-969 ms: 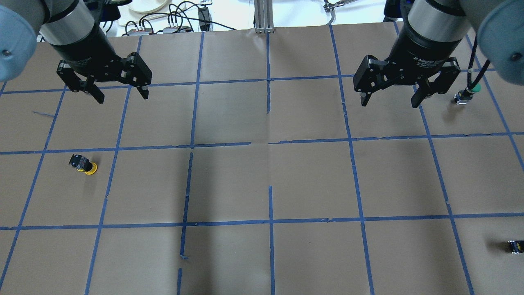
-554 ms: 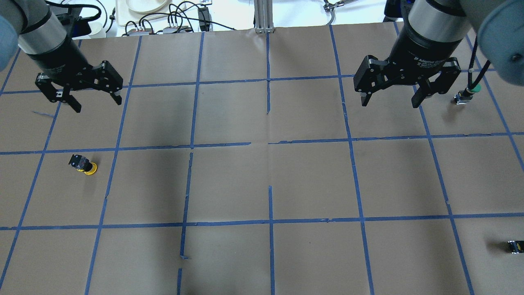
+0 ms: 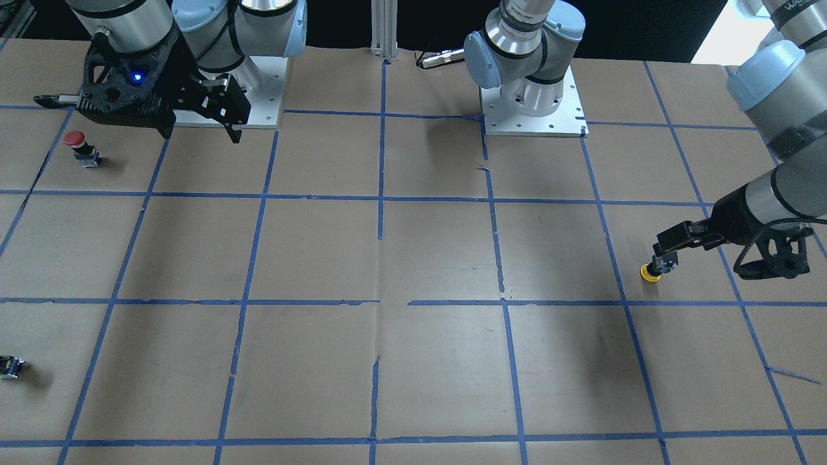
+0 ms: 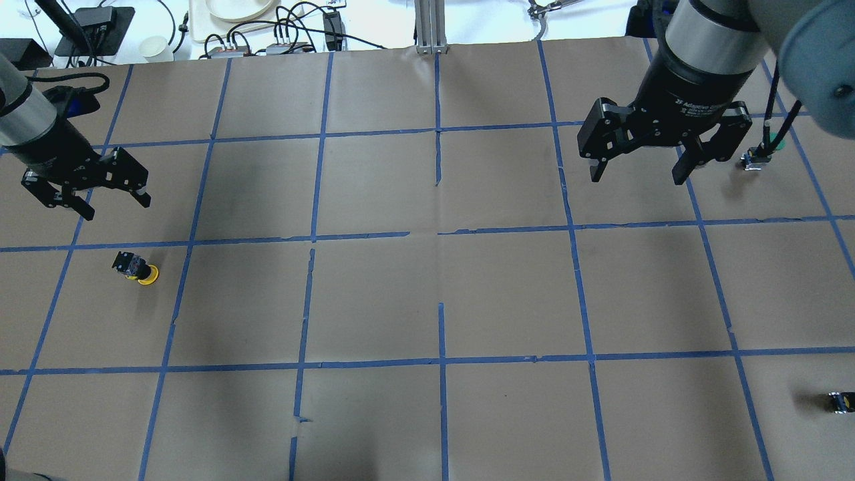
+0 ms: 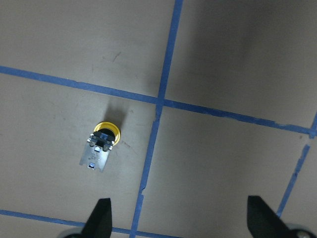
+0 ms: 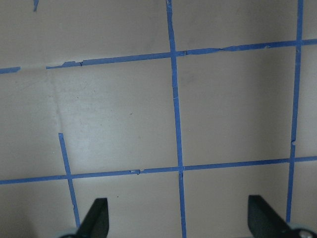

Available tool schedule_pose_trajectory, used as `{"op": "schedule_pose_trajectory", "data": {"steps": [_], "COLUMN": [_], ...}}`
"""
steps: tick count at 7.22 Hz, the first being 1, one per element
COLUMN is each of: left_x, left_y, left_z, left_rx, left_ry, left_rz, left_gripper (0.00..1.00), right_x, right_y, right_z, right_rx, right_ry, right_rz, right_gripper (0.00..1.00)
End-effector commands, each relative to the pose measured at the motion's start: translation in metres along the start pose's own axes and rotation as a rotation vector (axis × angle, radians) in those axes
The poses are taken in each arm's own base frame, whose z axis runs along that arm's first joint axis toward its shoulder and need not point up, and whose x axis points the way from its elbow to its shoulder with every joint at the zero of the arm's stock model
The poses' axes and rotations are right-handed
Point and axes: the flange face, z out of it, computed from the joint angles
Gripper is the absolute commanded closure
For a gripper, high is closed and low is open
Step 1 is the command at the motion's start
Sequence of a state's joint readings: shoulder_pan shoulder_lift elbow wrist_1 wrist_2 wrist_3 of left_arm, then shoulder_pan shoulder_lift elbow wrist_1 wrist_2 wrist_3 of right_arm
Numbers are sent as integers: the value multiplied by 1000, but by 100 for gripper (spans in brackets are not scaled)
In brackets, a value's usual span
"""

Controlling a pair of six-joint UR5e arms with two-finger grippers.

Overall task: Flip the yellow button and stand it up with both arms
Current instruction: 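Move the left gripper over the yellow button lying on its side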

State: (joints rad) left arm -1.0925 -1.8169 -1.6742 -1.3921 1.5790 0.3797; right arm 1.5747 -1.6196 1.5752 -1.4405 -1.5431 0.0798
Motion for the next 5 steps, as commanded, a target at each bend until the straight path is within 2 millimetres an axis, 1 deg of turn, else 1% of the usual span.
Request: {"op": "schedule_pose_trajectory", "data": {"steps": [1,2,3,4,5], "left_x": [-22,-33,-39,-40,-39], "left_y": [-6,-9,-9,-6,-4], "left_z": [22,53,87,96,98], "left_rx": [64,85,96,105,91], "left_ry": [-42,-57,-68,-78,-74], "left_rz": [413,435,432,426,426], "left_gripper": [1,1,2,2,1], "right_x": [-1,1,0,2,2], "right_y": [0,-30,-45,-42,-41], "right_z": [-8,10,5,-27,-21], "right_rx": [44,55,96,165,134], "right_ry": [-19,-4,-20,-45,-39], "right_rz": [8,37,42,63,67], "right_gripper": [0,0,0,0,0]}}
